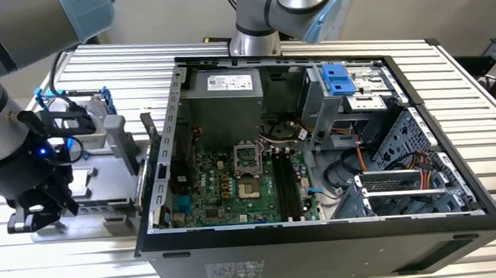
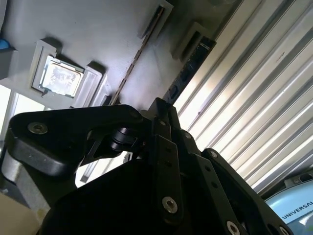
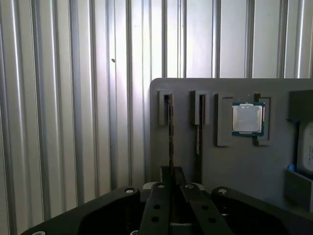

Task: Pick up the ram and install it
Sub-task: 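Pick up the ram and move it above insertion slot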

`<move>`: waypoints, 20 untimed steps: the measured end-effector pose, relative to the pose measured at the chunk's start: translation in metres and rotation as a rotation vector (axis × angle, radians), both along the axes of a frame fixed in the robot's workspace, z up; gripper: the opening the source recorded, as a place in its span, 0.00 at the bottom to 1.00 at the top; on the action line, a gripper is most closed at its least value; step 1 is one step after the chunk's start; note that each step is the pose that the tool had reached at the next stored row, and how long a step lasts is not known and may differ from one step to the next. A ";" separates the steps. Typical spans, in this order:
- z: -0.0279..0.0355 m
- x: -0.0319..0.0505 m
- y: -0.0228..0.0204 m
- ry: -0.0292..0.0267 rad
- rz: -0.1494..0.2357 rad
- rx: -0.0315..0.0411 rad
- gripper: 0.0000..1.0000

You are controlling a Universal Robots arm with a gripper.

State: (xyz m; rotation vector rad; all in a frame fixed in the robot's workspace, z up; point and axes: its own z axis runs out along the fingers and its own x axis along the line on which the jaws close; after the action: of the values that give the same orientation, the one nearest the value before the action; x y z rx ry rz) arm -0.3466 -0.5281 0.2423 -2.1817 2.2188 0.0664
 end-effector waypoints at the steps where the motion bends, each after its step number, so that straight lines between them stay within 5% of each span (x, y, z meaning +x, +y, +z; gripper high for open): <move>1: 0.0026 0.0000 0.0000 -0.0001 0.000 0.0000 0.00; 20: 0.0222 0.0000 0.0000 -0.0001 0.000 -0.0004 0.00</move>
State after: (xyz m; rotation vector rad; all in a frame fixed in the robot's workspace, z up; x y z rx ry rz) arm -0.3466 -0.5281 0.2645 -2.1818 2.2190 0.0660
